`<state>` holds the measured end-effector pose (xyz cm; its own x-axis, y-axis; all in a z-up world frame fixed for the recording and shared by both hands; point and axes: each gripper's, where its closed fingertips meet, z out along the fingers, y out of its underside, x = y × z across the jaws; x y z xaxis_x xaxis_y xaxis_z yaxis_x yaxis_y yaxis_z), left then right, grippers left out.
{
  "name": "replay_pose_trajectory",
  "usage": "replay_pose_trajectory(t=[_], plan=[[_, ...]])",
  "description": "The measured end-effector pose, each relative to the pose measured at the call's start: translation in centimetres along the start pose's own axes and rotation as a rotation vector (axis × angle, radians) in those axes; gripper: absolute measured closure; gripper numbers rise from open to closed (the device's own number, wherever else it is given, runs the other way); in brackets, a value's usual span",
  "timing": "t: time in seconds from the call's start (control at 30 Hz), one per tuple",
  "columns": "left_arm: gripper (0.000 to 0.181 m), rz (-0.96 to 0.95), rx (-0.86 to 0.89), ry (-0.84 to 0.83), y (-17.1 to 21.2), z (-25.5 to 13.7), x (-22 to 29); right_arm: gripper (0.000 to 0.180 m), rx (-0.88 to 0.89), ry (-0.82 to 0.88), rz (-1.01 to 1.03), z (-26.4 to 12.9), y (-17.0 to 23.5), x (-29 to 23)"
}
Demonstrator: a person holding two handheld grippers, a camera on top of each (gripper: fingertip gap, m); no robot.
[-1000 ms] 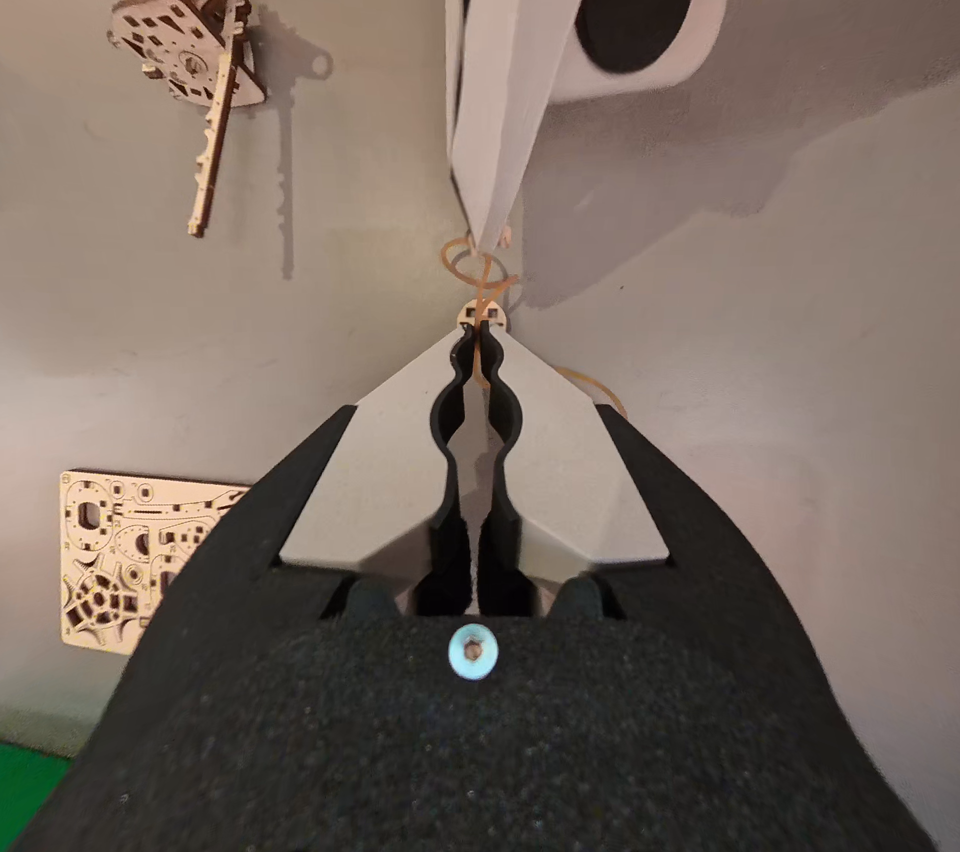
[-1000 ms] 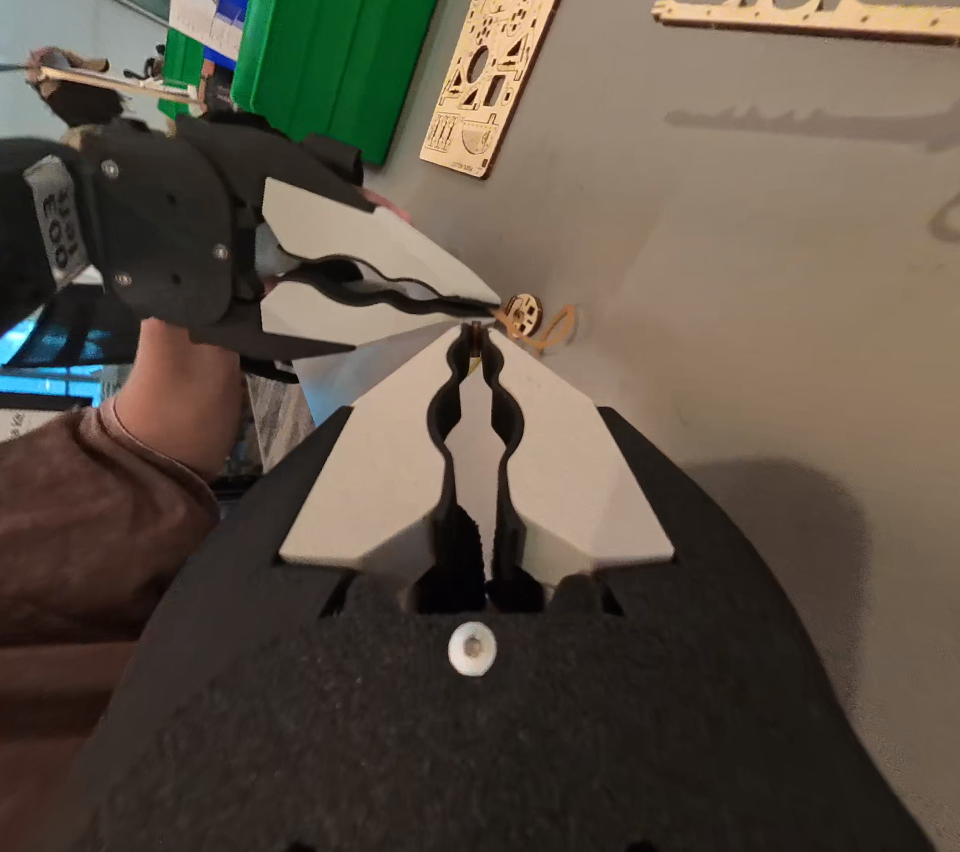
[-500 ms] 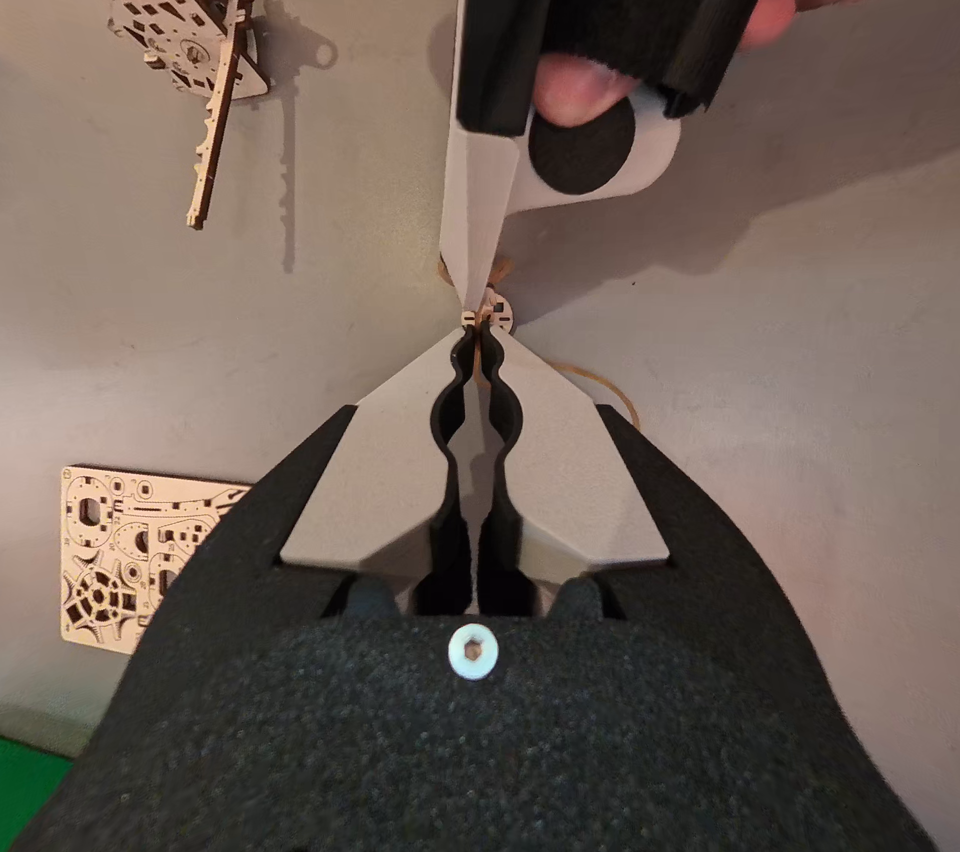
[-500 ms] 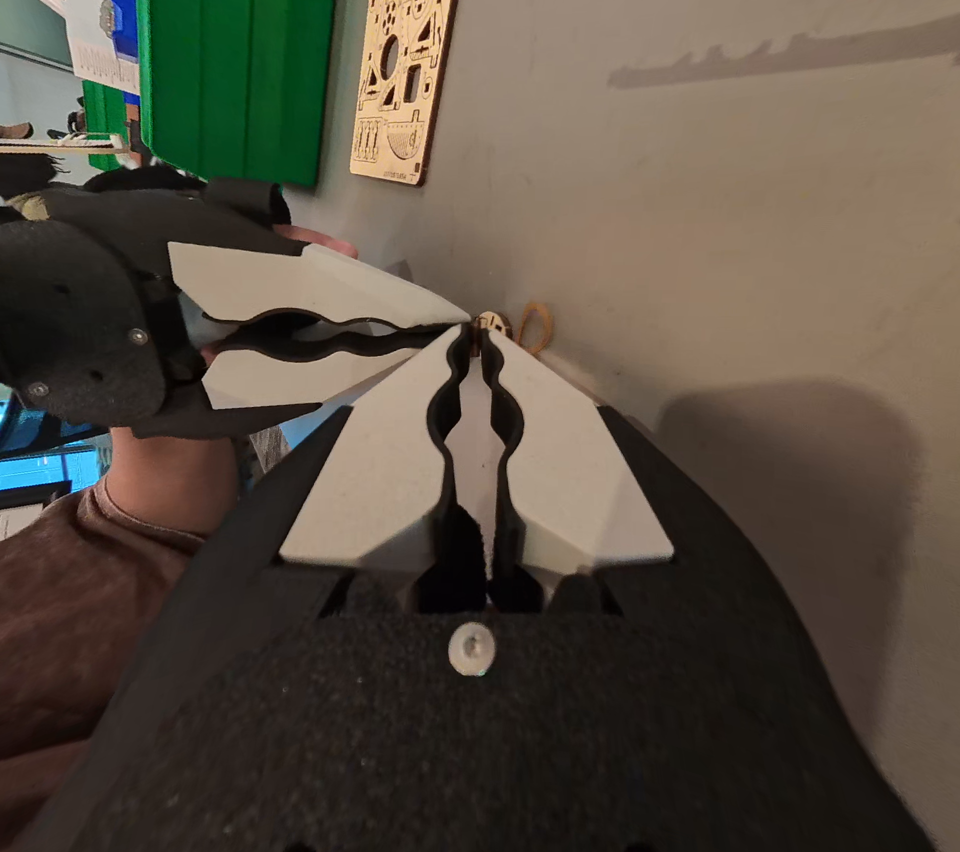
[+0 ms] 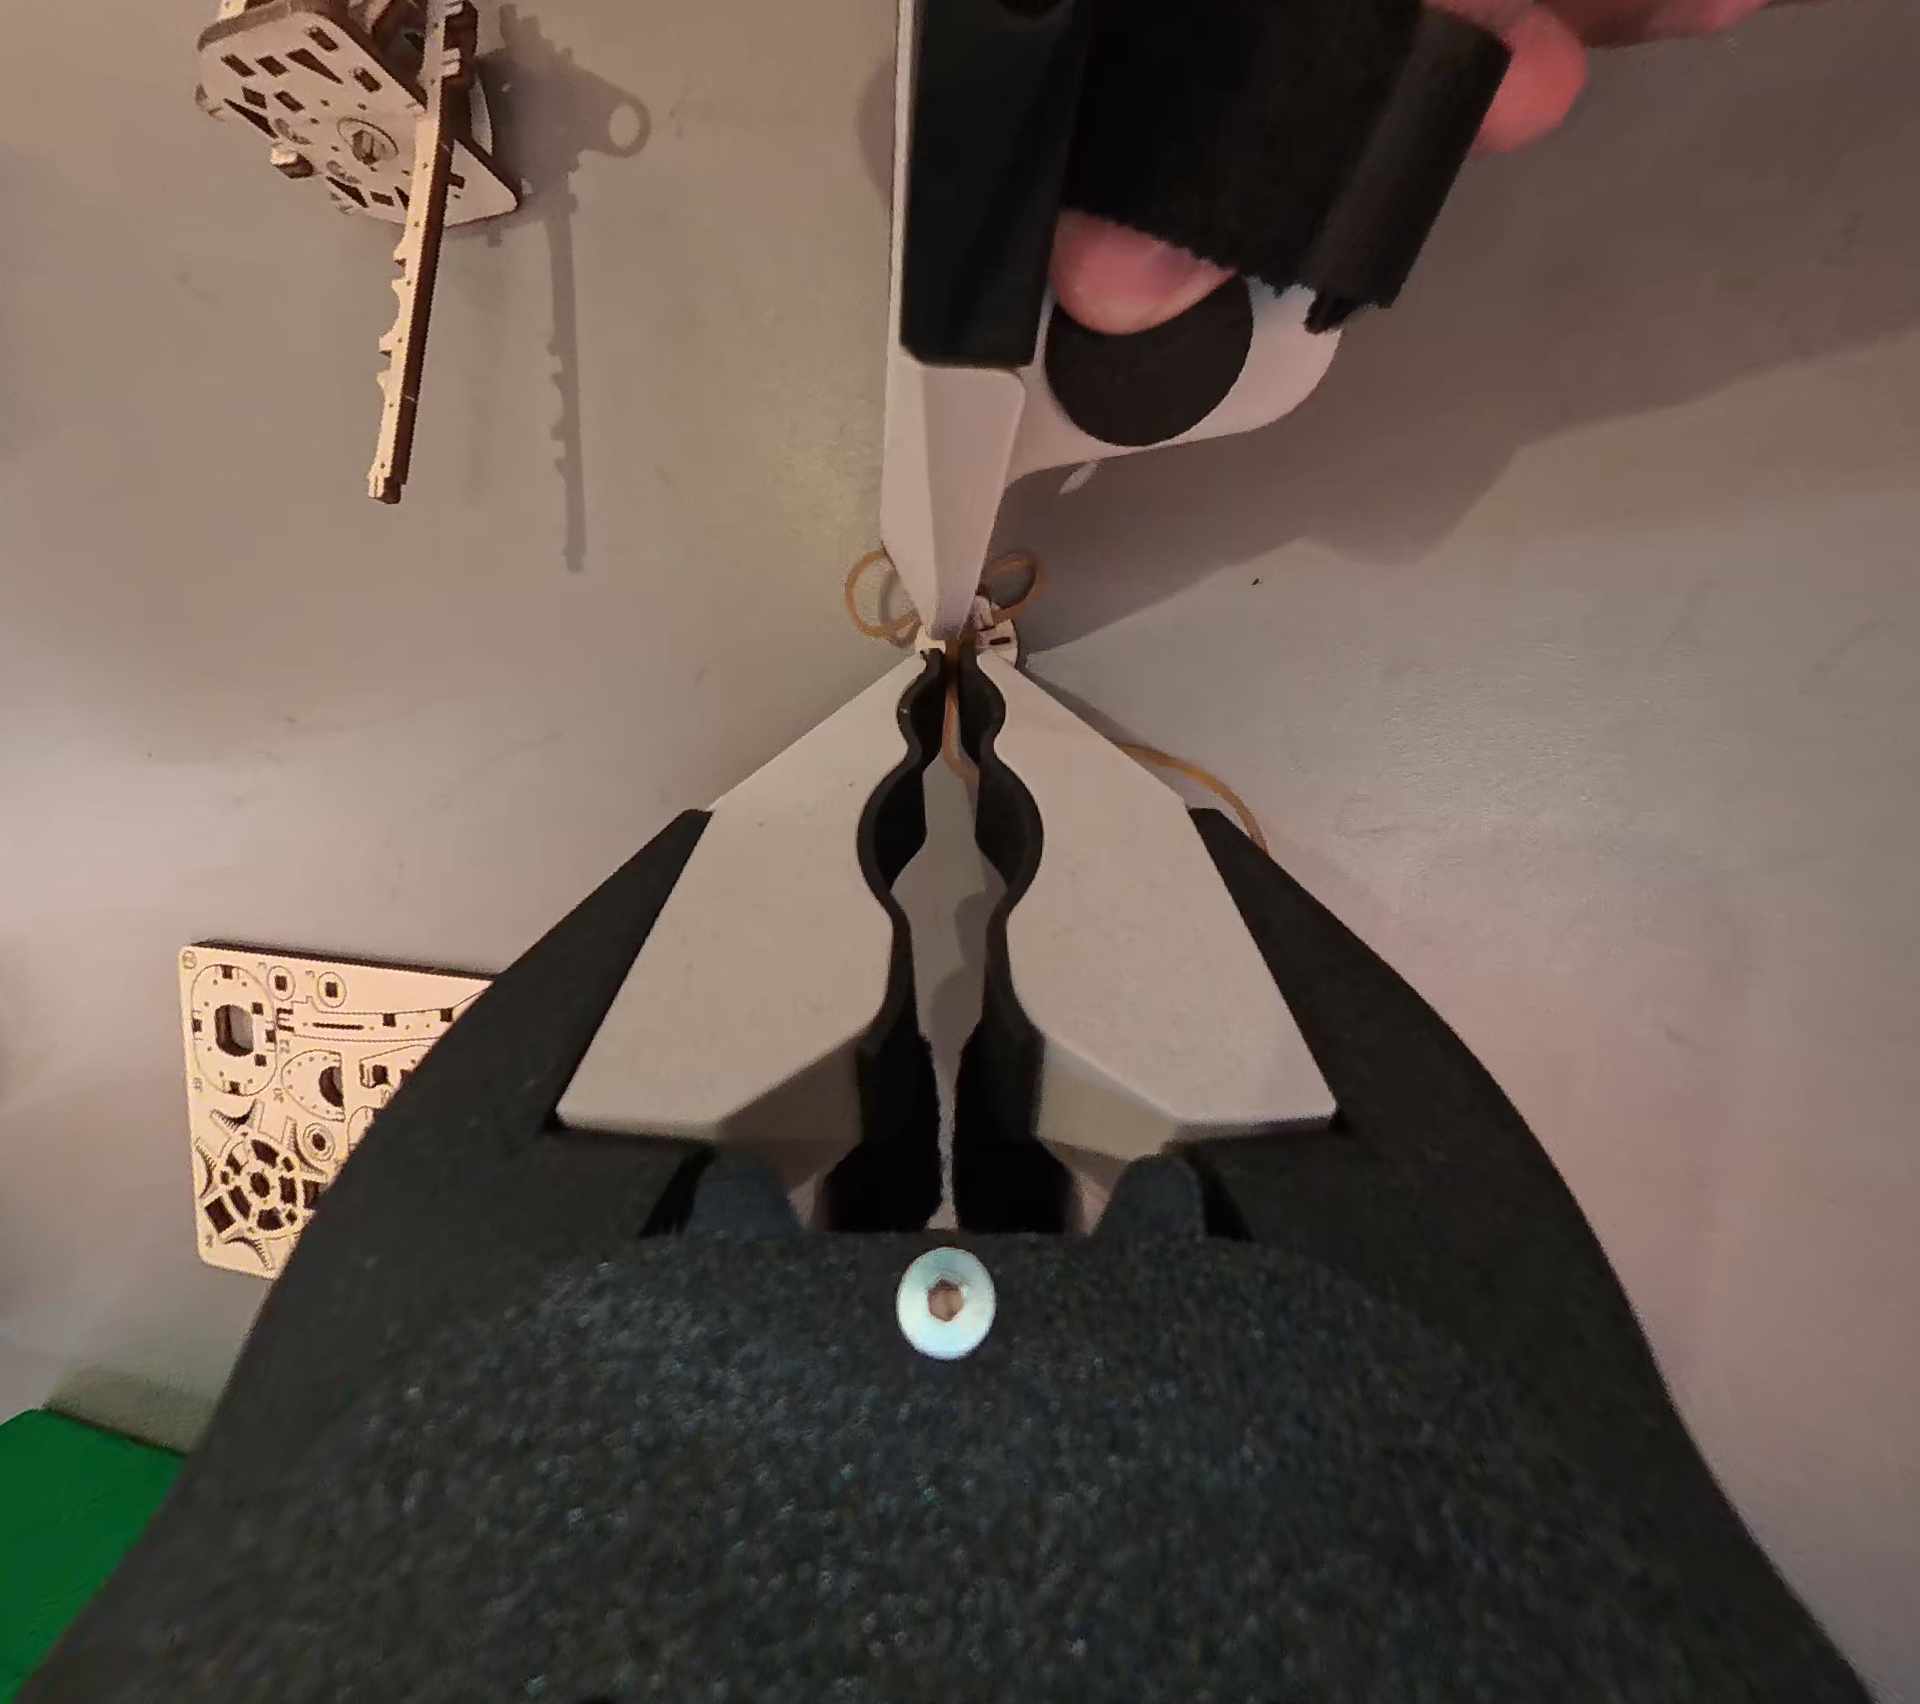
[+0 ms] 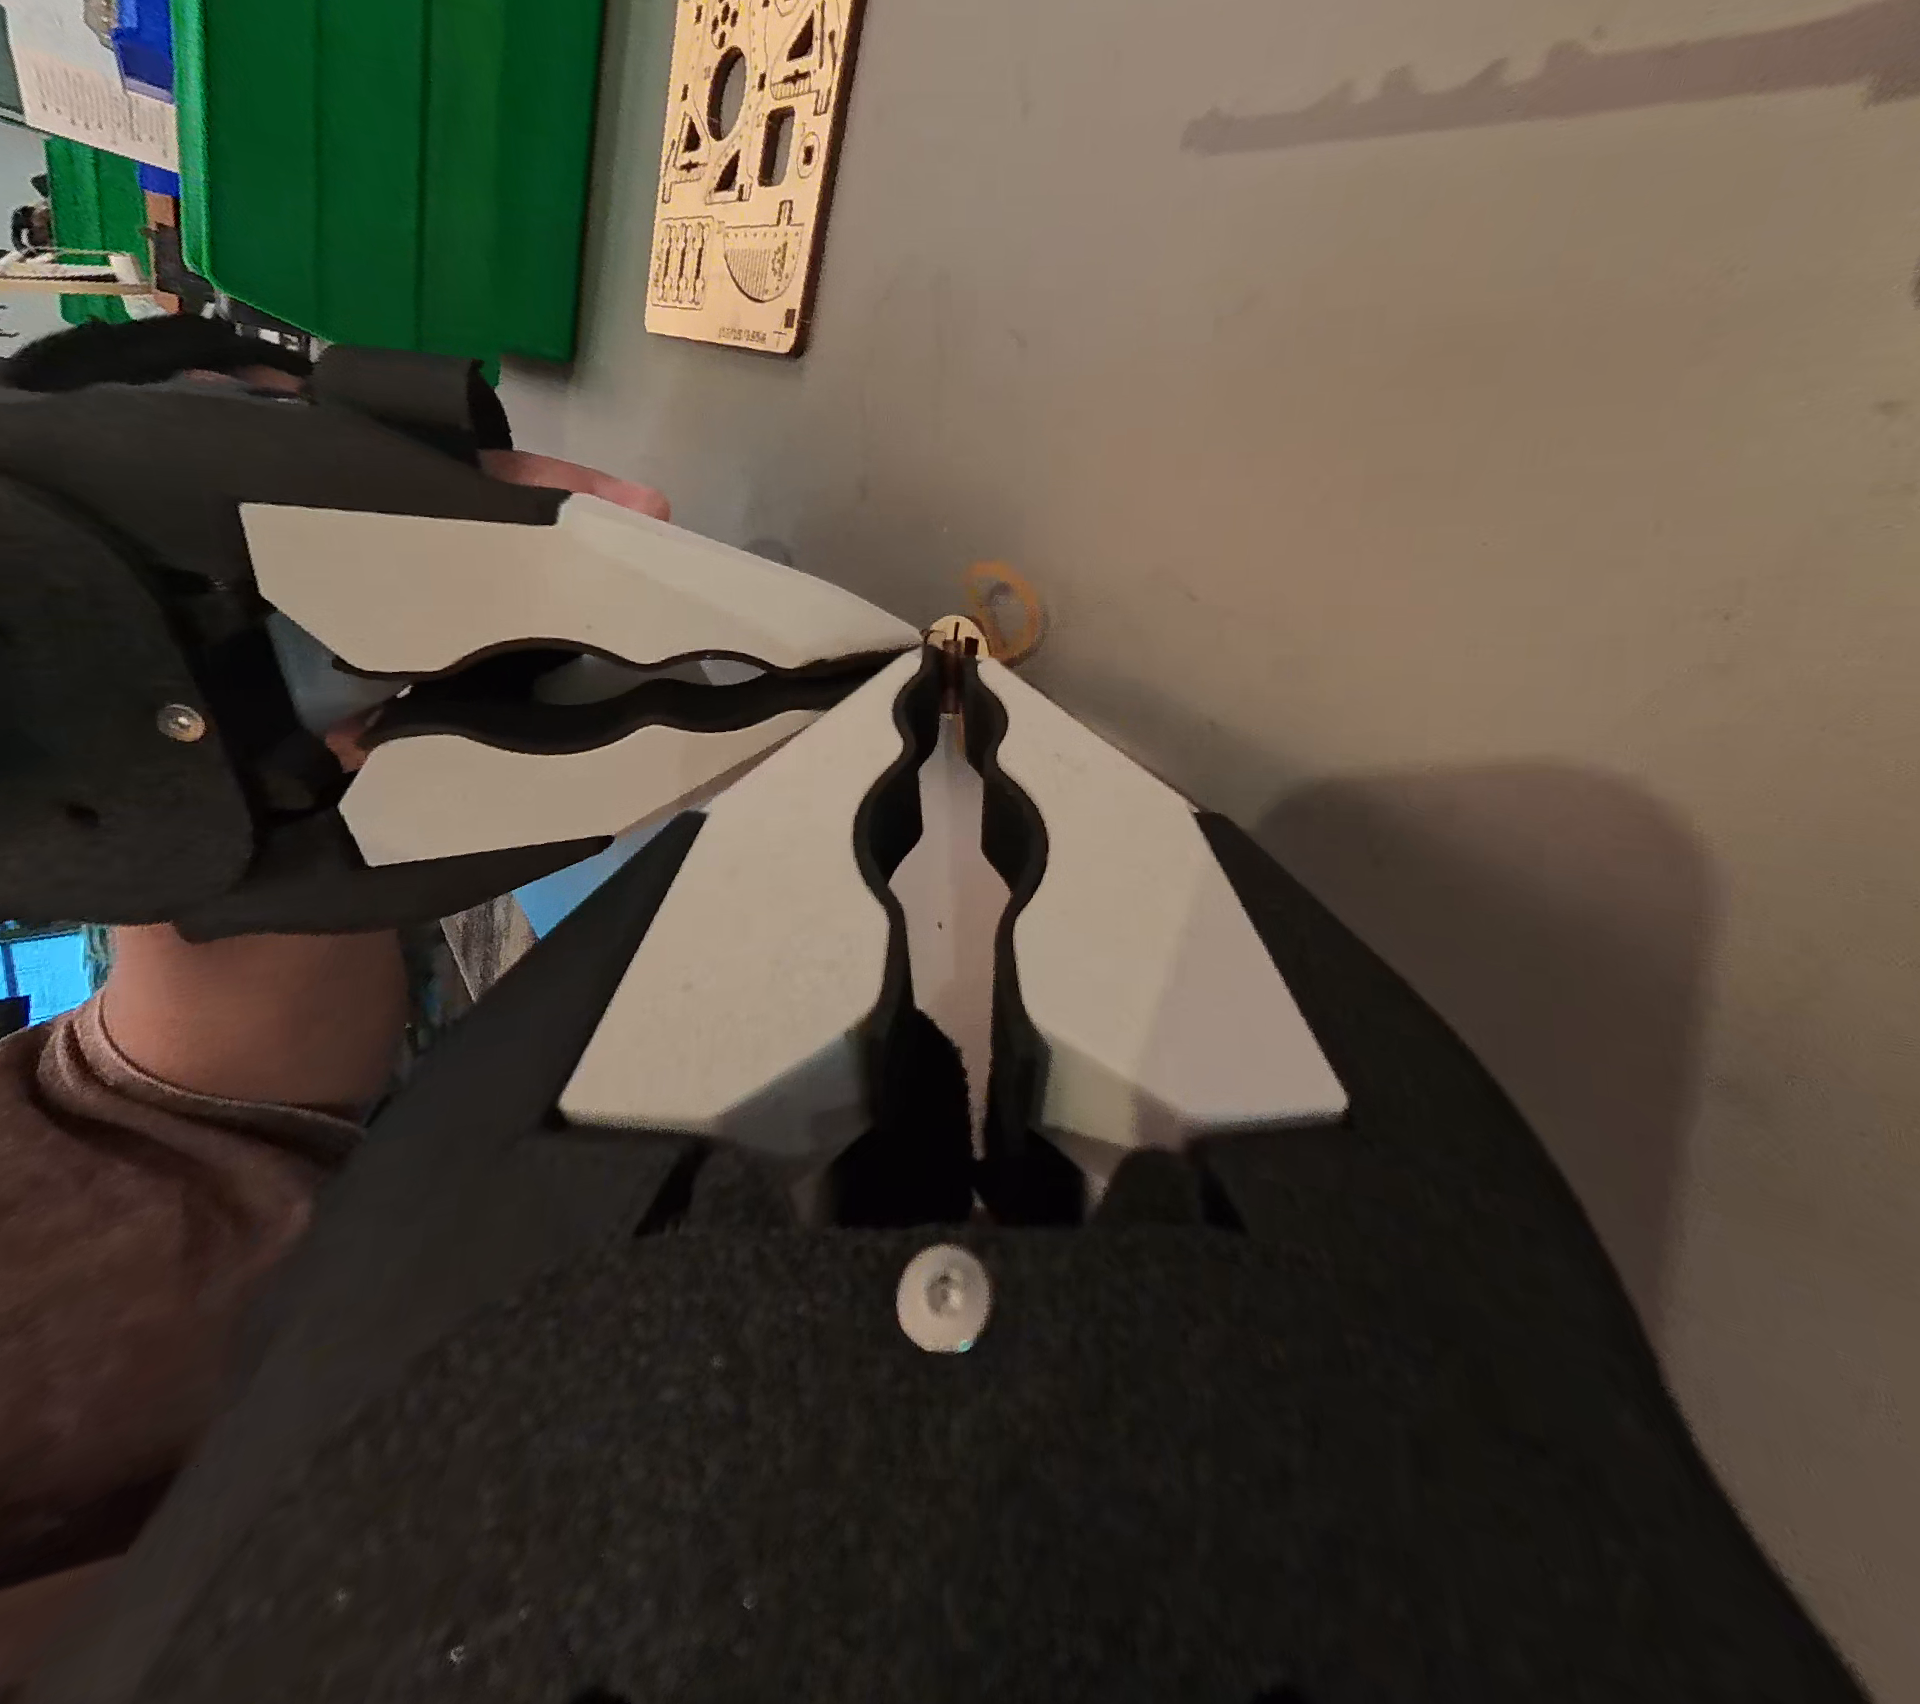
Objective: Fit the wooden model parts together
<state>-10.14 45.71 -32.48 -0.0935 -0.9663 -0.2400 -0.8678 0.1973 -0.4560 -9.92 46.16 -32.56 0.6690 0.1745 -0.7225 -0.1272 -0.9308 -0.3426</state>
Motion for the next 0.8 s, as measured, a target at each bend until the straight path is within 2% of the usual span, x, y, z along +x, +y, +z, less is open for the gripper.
replay_pose_trajectory(t=[0.23, 0.37, 0.57, 0.7, 0.8], plan=[[0.181, 0.001, -0.005, -0.023, 0.0, 0.0, 0.1, 0.177, -0.002, 0.129, -0.121, 0.1, 0.0, 0.0], [0.181, -0.001, -0.002, -0.051, 0.0, -0.2, -0.2, 0.177, -0.004, 0.136, -0.127, -0.2, -0.4, -0.1], [0.181, -0.027, 0.075, -0.064, -1.6, -1.1, -0.7, 0.177, 0.093, 0.041, -0.098, -4.4, -2.9, -1.5], [0.181, -0.044, 0.19, -0.026, -5.0, -1.5, -0.7, 0.177, 0.143, 0.037, -0.091, -7.2, -3.6, -1.1], [0.181, -0.004, 0.1, -0.044, -3.6, -0.4, -0.9, 0.177, 0.155, 0.037, -0.069, -8.0, -3.1, -0.3]])
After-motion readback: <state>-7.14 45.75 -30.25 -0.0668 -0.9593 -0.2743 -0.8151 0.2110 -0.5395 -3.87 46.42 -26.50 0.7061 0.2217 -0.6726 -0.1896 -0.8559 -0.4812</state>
